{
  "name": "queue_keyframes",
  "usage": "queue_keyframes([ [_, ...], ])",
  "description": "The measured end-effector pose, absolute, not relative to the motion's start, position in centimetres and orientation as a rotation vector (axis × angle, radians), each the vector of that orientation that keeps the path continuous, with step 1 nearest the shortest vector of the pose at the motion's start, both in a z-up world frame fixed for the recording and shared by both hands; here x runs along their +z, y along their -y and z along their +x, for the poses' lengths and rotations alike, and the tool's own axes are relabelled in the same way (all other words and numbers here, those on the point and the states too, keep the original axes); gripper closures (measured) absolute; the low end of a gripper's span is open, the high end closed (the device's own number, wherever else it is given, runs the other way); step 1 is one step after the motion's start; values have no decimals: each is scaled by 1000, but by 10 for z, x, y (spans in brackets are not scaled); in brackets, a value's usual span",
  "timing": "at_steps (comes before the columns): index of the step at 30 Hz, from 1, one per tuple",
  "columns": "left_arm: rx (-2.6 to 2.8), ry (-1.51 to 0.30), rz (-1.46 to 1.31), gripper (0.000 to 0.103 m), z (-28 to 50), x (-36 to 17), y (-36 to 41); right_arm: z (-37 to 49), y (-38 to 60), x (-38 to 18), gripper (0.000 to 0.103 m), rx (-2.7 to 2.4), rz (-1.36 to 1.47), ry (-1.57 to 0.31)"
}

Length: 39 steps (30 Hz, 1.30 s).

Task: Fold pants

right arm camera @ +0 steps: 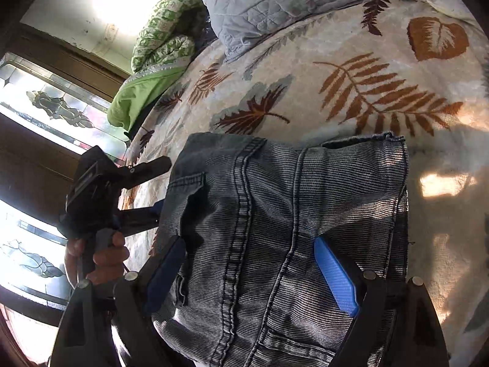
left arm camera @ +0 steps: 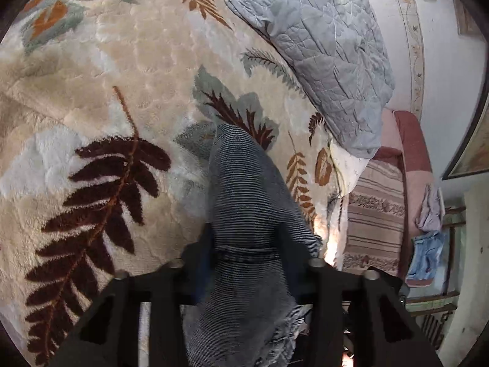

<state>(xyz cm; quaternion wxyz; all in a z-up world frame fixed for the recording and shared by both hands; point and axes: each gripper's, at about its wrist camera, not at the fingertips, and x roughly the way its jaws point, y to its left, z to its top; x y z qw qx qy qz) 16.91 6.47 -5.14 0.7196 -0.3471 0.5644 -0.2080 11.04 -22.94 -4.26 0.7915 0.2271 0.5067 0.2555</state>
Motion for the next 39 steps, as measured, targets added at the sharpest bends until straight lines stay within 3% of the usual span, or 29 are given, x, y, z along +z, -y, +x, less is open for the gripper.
queue_keyframes([
  [4, -415, -1135, -460, 89, 156, -31, -47, 106, 230, -49, 15, 566, 464, -1069],
  [7, -404, -1044, -196, 90, 143, -21, -23, 100, 223, -51, 15, 565, 387, -1049],
  [9, -415, -1047, -199, 89, 146, -22, -26, 97, 218, -48, 15, 549, 342, -1044],
  [11, -430, -1072, -309, 71, 153, -22, -40, 97, 215, -39, 15, 524, 323, -1062],
  [12, -427, -1080, -375, 44, 157, -22, -48, 97, 215, -33, 15, 531, 332, -1066],
  [13, -414, -1077, -453, 24, 162, -23, -58, 97, 216, -25, 15, 557, 349, -1053],
  [15, -390, -1064, -613, 19, 174, -25, -73, 99, 222, -7, 15, 567, 367, -994],
  [18, -398, -1151, -762, 19, 196, -39, -81, 117, 232, 0, 15, 544, 423, -981],
  [21, -408, -1161, -737, 20, 204, -41, -69, 135, 239, -22, 15, 499, 470, -1051],
  [23, -425, -1154, -670, 61, 205, -38, -58, 140, 240, -41, 15, 496, 485, -1103],
  [24, -387, -1165, -571, 90, 206, -36, -49, 140, 241, -48, 15, 484, 485, -1117],
  [33, -279, -1002, -116, 89, 177, -7, -9, 121, 230, -49, 21, 421, 325, -1074],
  [35, -250, -977, -97, 80, 170, -1, -11, 113, 230, -38, 20, 405, 328, -1062],
  [37, -238, -939, -112, 54, 159, 10, -17, 95, 229, -20, 20, 444, 334, -1004],
  [39, -219, -884, -89, 49, 140, 24, -18, 76, 224, -6, 20, 446, 281, -966],
])
